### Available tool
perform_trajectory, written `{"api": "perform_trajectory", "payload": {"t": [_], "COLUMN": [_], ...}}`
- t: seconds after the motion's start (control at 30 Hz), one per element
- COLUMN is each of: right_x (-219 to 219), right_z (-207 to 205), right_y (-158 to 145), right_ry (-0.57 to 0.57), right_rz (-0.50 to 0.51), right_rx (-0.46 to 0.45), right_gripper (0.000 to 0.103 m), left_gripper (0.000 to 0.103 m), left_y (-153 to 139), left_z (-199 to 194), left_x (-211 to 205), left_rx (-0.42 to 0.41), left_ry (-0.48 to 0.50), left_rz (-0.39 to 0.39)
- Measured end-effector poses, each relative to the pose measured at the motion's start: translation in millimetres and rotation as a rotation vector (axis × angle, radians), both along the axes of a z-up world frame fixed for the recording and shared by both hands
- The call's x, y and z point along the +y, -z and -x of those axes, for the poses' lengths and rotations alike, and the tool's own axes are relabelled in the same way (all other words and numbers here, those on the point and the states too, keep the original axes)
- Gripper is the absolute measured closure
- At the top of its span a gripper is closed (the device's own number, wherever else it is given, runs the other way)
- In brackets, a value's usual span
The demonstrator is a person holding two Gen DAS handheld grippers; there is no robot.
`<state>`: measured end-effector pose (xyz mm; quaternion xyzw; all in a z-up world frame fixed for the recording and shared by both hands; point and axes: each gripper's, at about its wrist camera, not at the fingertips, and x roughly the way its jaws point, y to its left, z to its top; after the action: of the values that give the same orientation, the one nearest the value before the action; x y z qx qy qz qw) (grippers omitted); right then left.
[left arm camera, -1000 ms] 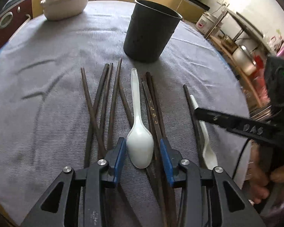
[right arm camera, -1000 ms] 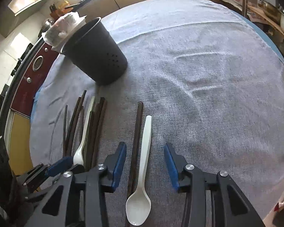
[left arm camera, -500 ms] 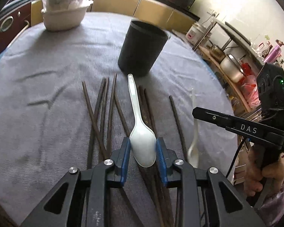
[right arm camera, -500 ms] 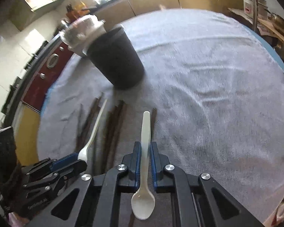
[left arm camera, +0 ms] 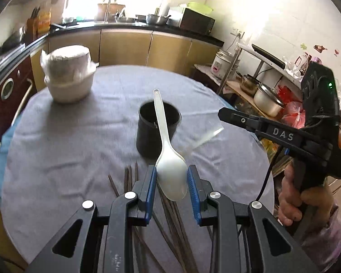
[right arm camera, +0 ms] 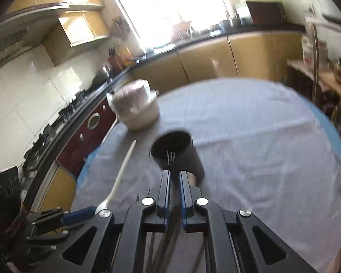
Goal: Organize utensils
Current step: 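Lift the left gripper's spoon toward the black cup while the right gripper lifts its spoon, then rotate the held spoon upright with the right gripper while the left gripper holds its spoon above the cup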
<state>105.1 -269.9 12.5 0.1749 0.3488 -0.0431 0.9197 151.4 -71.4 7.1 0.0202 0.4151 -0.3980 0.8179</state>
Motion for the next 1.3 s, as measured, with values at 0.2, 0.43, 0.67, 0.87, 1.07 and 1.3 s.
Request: {"api": "perform_trajectory", "payload": {"t": [0.2,0.43,0.67,0.87,1.07,1.3], "right_x": [-2.4,-40.7,-71.3,-81.7,-81.8,-54.4], "right_z": [-13.9,-14.6,2.0,7.2,5.9,-0.2], "right_y": [-20.8,36.8,92.6,117.9,130.8,130.5], "right_ry": [-0.005,0.024,0.040,-0.105,-0.143,-0.202], "right_rz": [0.028,-0.056,-0.001,0.157,0.221,0.195], "right_rx": [-0.035,0.201,0.333,0.440,0.399,0.444], "right_gripper": [0.096,0.049,0.066,0.065,0.059,0.095], "left_gripper": [0.074,0.074,0.074,0.074,0.074,0.074], "left_y": [-5.8,12.3,26.4,35.9,37.5,30.8], "left_z": [-11.3,10.1,38.1,61.2,73.6,75.5], "left_x": [-6.1,0.2,12.5,32.1,41.6,53.9], "left_rx": [0.004,0.022,0.024,0.032,0.057,0.052], "left_ry": [-0.010,-0.009,-0.004,-0.025,-0.043,-0.080], "left_rz": [0.005,-0.018,-0.038,-0.057,-0.041,-0.014]}}
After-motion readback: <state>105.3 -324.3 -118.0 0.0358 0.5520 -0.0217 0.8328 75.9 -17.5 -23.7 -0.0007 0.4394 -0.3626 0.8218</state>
